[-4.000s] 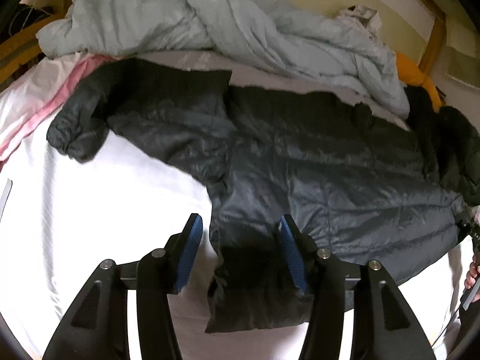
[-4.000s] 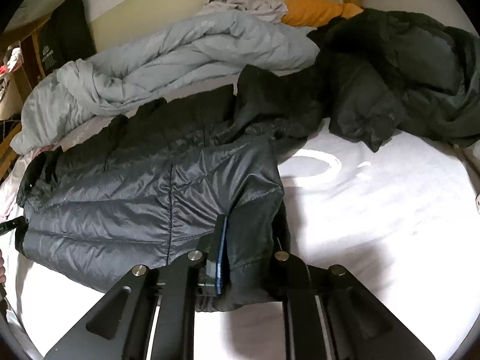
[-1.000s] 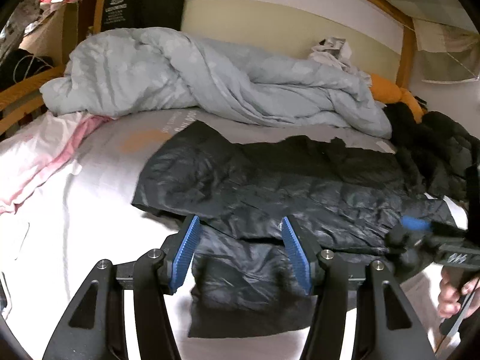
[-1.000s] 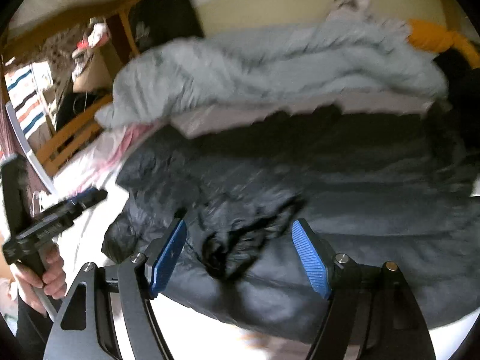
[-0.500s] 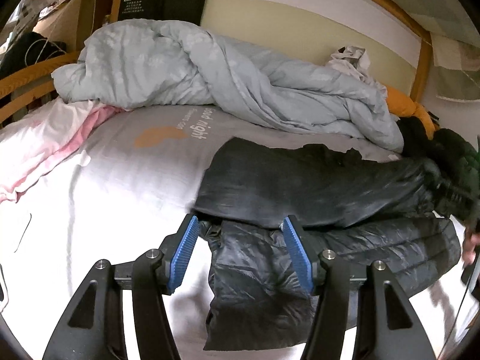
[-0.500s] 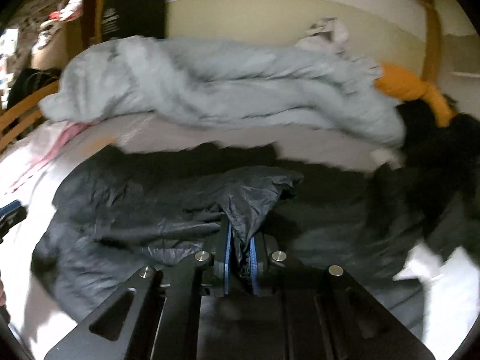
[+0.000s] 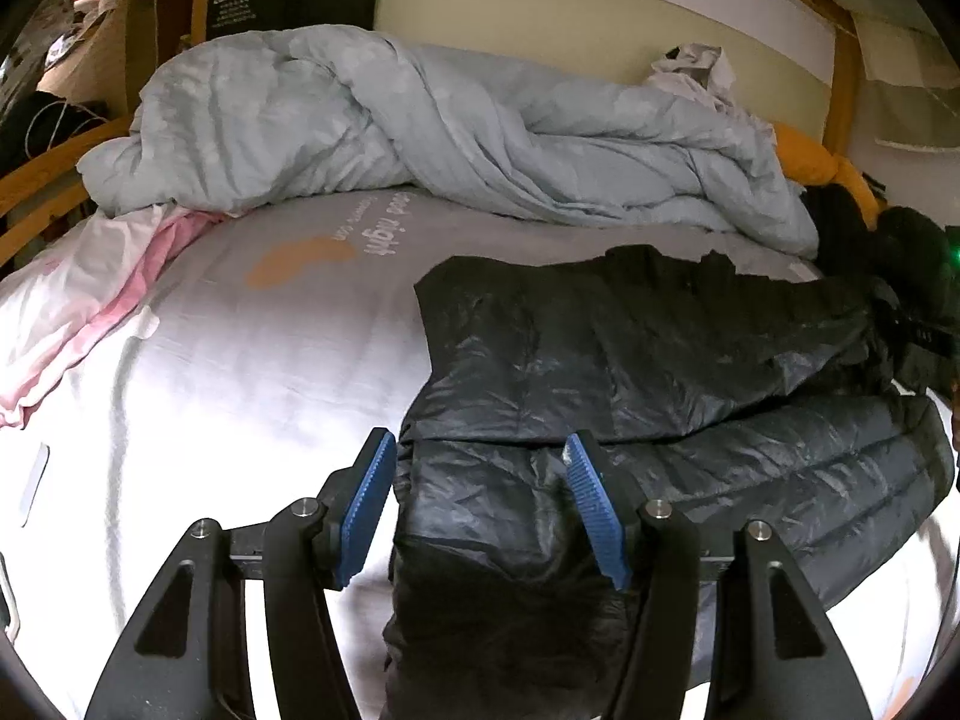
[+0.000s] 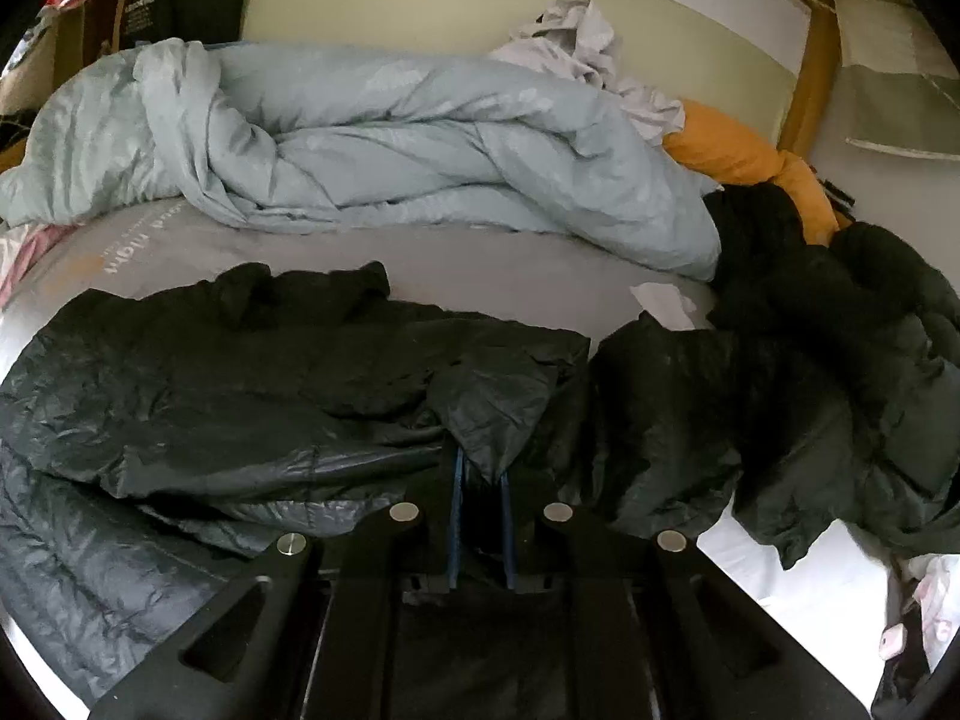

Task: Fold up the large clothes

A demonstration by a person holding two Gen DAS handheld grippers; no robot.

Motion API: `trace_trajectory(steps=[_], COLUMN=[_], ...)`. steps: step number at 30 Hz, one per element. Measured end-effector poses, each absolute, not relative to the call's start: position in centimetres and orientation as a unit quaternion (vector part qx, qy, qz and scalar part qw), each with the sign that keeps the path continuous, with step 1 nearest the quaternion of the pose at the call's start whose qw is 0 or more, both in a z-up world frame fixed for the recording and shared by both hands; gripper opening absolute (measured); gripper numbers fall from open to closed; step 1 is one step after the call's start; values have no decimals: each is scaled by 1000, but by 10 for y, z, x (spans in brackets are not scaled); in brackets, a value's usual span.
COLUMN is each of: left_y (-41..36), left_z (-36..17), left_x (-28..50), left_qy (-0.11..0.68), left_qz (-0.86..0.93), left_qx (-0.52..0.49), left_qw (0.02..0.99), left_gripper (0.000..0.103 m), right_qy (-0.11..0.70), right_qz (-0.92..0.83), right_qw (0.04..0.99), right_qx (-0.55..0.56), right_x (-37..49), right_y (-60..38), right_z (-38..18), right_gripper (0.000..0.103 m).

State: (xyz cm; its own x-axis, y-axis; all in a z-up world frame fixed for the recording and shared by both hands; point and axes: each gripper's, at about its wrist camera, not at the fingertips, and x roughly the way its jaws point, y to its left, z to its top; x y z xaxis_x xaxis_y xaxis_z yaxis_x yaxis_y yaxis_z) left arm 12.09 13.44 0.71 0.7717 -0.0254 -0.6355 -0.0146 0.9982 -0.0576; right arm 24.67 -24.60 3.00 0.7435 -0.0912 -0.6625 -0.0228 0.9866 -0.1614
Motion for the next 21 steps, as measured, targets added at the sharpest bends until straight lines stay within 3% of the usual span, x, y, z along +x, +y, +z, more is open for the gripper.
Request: trace_trajectory(steps=[13,16,20,21], left_y=[130,128,119,116], left_z=[7,9,15,17], left_x=[119,116,107,104], left_qy=[336,330,309,303], left_qz=[-14,-19,-33,-38], left_qx=[-24,-21,-8,-4], left_qw=[941,944,951,952], left_gripper=[58,58,58,58], right_qy=[359,339,286,277], right_qz=[-15,-28,-55,-58], right_qw=[931,939,956,959], right_qx=[-59,-52,-27,-18], right_x=[257,243,206,199], right_y=[-256,-268,-300,-307], right_z=[27,36,59,63], right_gripper=[14,25,51,52])
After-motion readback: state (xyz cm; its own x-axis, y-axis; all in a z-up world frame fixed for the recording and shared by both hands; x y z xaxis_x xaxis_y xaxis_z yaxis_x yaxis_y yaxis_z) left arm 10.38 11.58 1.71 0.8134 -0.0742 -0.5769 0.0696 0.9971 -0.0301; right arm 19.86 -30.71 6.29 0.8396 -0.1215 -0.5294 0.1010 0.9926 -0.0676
